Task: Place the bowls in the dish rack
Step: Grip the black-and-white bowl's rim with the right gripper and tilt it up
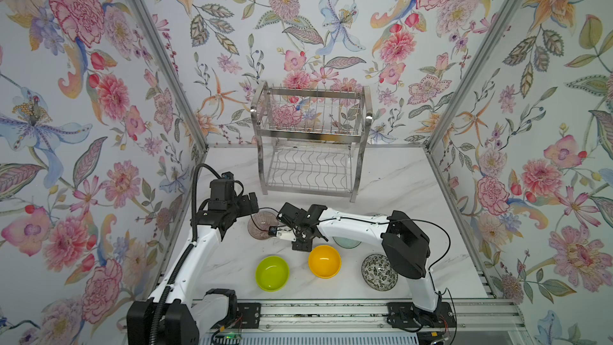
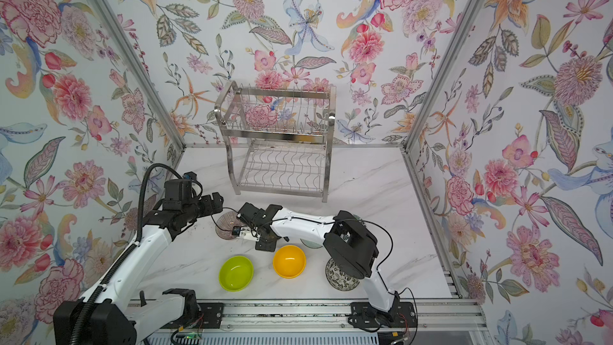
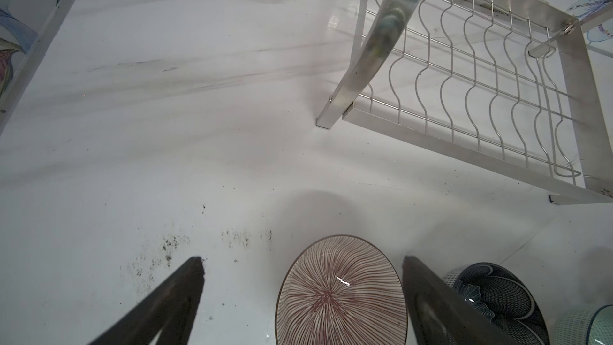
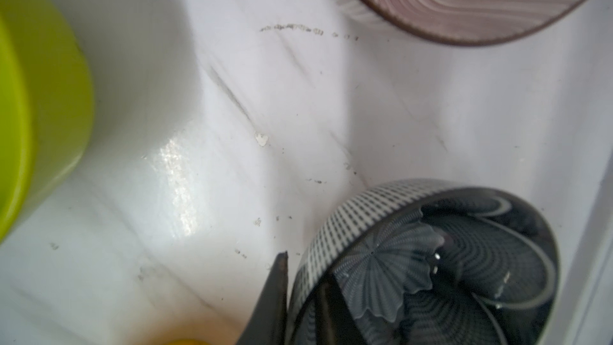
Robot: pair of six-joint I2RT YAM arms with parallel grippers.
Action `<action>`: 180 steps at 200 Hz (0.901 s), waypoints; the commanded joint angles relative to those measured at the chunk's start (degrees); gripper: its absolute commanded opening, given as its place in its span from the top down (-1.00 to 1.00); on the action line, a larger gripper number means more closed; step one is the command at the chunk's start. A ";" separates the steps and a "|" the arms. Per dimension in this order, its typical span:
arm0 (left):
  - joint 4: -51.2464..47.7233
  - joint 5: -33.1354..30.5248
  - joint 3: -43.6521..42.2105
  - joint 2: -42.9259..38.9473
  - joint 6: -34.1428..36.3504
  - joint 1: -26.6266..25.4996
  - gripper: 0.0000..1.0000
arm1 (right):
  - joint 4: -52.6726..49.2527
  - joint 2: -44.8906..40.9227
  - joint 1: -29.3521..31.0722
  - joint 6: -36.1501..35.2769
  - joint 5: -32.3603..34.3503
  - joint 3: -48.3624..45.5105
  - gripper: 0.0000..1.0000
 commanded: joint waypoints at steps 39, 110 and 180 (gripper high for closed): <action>-0.19 0.76 -1.18 -1.33 -0.73 0.36 -0.92 | -2.70 -0.22 -0.11 -0.93 -0.32 1.95 0.77; 3.03 1.93 -2.96 -2.70 1.59 0.41 -0.98 | 3.24 -6.04 -3.27 -1.77 -5.41 -1.72 0.88; 8.41 8.42 -3.21 -5.53 4.41 0.11 -0.98 | 19.05 -16.85 -7.67 0.46 -13.32 -12.71 0.90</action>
